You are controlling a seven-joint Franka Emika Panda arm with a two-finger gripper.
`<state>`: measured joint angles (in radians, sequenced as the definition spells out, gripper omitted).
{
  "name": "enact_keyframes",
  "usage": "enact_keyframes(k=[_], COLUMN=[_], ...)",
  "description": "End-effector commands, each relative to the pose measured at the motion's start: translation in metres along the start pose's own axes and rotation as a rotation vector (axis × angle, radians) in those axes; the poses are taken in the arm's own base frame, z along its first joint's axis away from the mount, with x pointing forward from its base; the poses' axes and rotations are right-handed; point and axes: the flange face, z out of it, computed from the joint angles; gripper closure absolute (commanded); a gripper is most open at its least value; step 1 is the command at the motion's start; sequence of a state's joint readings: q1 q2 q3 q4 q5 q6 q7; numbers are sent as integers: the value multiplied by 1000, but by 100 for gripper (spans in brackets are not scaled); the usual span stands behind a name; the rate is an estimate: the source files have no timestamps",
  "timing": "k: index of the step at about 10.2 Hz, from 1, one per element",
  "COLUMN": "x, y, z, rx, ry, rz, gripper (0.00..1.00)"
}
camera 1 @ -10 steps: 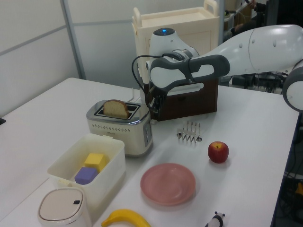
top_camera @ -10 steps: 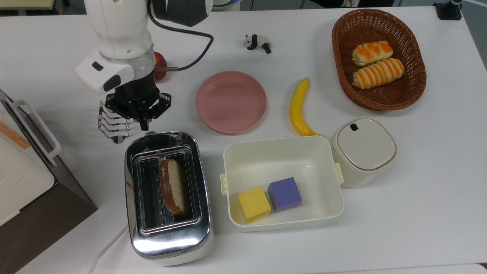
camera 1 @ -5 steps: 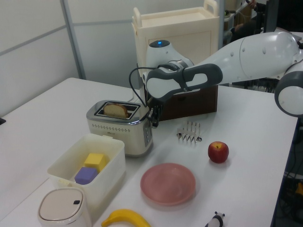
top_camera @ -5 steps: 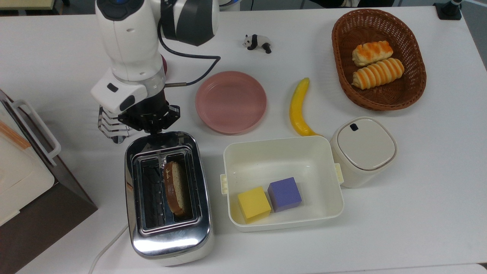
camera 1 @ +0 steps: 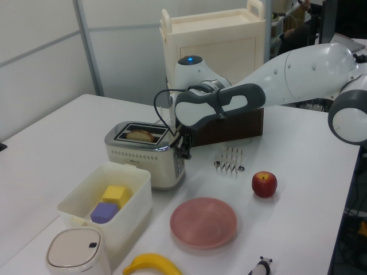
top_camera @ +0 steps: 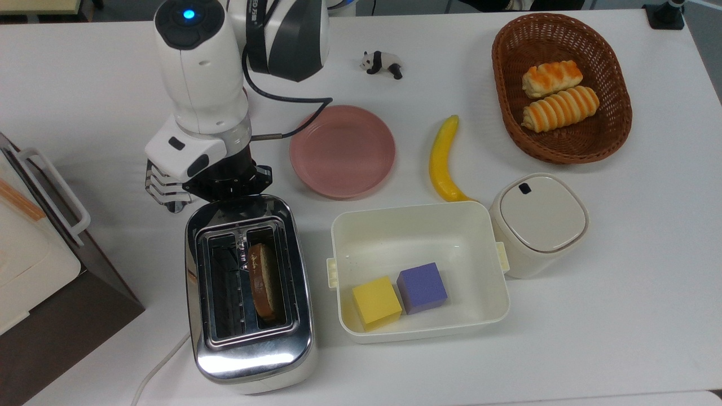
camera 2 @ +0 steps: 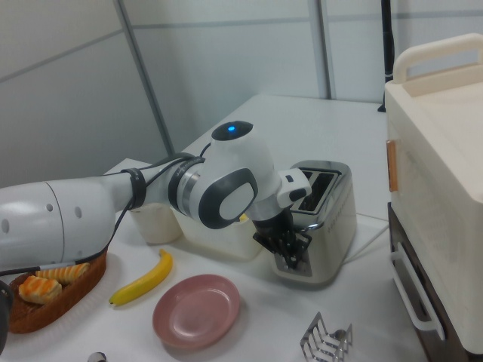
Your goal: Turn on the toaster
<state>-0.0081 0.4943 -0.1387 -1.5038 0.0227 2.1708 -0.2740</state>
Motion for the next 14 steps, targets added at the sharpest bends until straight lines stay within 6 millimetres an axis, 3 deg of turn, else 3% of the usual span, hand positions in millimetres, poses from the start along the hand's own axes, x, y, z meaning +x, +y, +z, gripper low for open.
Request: enact_keyframes(k=[1,3,4,7,14], x=[3,3,4,2,-27], y=[-1,-2,0,4,6], z=[18,26,17,-42,-120], rx=[-3,-10,-8,-2,54], ry=[17,44,56,91,-12], rz=[-36,-30,-16,47,73], gripper=[100,100,100,100,100])
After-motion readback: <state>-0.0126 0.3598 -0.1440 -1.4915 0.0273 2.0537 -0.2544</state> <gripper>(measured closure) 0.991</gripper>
